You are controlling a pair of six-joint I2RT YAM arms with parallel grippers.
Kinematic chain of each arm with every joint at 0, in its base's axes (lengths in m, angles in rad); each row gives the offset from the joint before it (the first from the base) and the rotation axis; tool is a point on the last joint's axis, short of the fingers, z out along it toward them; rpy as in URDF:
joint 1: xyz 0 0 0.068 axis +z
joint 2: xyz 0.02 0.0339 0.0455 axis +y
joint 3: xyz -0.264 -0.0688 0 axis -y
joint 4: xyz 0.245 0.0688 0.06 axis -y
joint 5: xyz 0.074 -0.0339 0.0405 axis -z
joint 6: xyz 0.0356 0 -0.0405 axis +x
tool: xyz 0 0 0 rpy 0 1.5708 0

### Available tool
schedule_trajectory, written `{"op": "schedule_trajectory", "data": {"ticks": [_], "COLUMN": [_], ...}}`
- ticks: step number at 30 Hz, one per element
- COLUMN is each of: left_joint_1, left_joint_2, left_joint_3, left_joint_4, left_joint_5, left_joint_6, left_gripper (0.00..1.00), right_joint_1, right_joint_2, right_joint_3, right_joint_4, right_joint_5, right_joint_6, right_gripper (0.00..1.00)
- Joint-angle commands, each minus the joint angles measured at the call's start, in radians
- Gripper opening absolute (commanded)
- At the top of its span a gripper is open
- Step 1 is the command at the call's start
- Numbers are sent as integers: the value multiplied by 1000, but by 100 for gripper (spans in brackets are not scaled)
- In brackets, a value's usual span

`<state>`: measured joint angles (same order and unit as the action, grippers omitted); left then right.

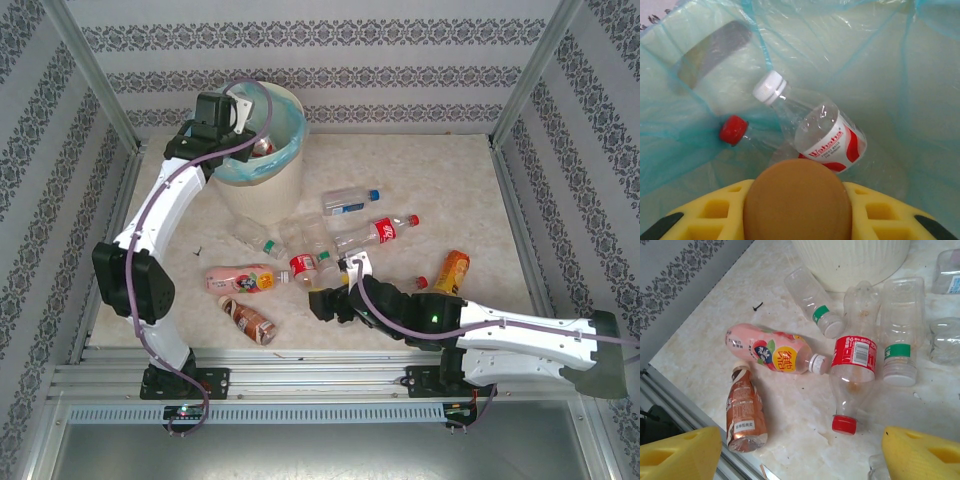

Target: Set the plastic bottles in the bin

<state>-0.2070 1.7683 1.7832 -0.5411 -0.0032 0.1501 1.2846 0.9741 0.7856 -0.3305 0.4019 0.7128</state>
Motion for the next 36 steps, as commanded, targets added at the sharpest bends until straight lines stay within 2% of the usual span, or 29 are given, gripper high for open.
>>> {"op": "schedule_trajectory", "data": {"ticks": [1,2,3,4,7,9,12,13,14,16,19,20,24,27,32,36], "left_joint_1": [29,30,31,32,31,31,32,31,31,31,32,31,31,28,-7,-99], "left_joint_2": [25,25,23,18,-4,-19,-35,-33,-31,-20,-17,-22,-60,-109,-258,-422], "left_joint_3": [-24,-21,-18,-11,10,25,24,25,27,38,59,63,89,113,57,-97], "left_joint_4": [32,30,27,25,27,31,64,71,75,67,52,54,68,79,138,224], "left_joint_5": [9,9,9,14,44,72,111,117,117,110,125,132,153,159,155,122], "left_joint_6": [-2,-1,0,-1,-19,-29,-49,-56,-61,-71,-87,-96,-126,-141,-141,-94], "left_gripper": [19,45,63,67,67,62,32,25,22,24,47,50,51,51,56,57], "right_joint_1": [-7,-7,-7,-7,-8,-7,-10,-12,-14,-16,-16,-18,-21,-42,-107,-118], "right_joint_2": [6,6,8,9,15,19,30,34,39,44,45,43,25,7,-51,-104], "right_joint_3": [24,25,27,29,29,29,30,32,33,38,40,41,46,88,124,58], "right_joint_4": [-13,-11,-10,-9,-6,-5,-2,-1,0,-1,-5,-7,-33,-156,-439,-529], "right_joint_5": [-16,-18,-20,-22,-21,-18,-18,-22,-24,-30,-33,-32,-11,58,189,171], "right_joint_6": [19,16,15,12,11,13,14,16,14,14,15,16,14,35,210,358], "right_gripper": [83,83,84,84,84,84,84,84,84,84,84,84,83,83,84,80]}}
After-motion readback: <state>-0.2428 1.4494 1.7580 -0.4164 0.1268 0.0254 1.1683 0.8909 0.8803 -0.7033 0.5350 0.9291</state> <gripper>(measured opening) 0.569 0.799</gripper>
